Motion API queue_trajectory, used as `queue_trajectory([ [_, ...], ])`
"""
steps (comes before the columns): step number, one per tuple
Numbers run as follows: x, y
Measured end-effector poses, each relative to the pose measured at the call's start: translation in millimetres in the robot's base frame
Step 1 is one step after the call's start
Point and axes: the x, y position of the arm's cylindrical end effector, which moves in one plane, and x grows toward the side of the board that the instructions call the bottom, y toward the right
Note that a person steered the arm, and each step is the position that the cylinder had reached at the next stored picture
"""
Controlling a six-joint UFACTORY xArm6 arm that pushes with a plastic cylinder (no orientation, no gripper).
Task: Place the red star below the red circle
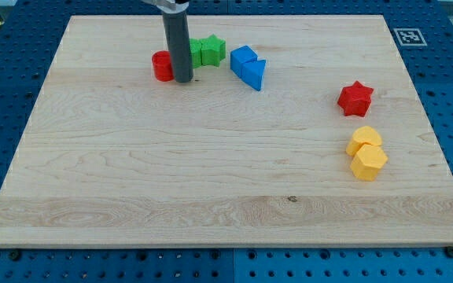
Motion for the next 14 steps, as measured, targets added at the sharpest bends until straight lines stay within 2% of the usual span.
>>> queue_trajectory([
  [2,65.6,86.5],
  [3,83.3,139.5],
  [4,64.7,193.1],
  [6,4.4,234.1],
  [7,-3.1,296.0],
  [8,22.9,347.4],
  [9,67.9,330.8],
  [11,80.2,192.6],
  [12,80.2,231.8],
  [13,61.9,289.3],
  [14,28.9,311.2],
])
